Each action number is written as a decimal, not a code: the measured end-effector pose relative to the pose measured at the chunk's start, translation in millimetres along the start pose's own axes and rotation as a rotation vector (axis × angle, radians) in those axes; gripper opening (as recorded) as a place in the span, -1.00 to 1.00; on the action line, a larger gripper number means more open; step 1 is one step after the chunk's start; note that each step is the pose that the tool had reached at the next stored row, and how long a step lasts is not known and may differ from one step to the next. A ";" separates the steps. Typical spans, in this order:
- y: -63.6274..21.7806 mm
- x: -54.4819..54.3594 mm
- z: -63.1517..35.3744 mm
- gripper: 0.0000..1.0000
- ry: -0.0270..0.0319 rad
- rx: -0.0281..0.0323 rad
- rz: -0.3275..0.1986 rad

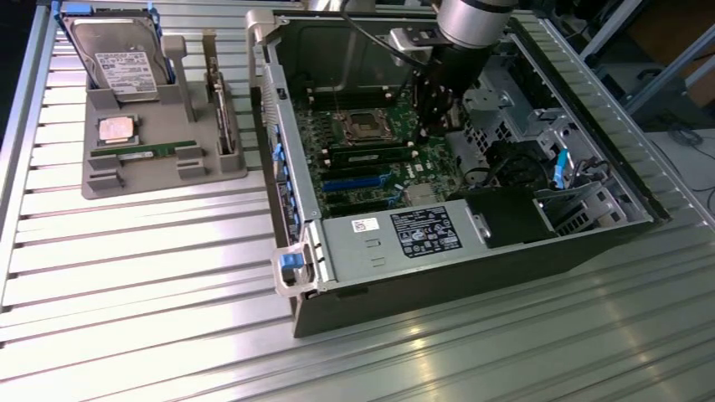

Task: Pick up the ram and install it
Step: 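Press down the ram until it locks into place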

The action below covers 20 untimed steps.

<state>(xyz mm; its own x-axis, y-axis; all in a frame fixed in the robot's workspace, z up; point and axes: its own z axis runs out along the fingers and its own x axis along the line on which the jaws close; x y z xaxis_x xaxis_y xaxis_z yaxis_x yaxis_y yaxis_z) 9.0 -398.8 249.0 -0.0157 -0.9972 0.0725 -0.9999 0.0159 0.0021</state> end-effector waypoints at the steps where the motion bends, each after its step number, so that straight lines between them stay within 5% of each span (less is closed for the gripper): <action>1: 0.4 -0.2 2.5 -0.79 -0.0001 0.0001 0.000; 8: 1.3 -1.2 19.7 -0.79 0.0011 -0.0002 0.000; 12: 2.9 -0.6 7.9 -0.79 -0.0003 0.0067 0.001; 16: 25.6 -0.2 7.7 -0.79 -0.0031 0.0083 0.000; 20: 66.6 0.4 8.3 -0.79 -0.0100 0.0084 0.001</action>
<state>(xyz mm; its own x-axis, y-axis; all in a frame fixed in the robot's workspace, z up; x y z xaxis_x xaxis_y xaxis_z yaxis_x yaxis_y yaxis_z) -57.7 -398.8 240.9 -0.0163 -0.9979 0.0625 -0.9999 0.0159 -0.0063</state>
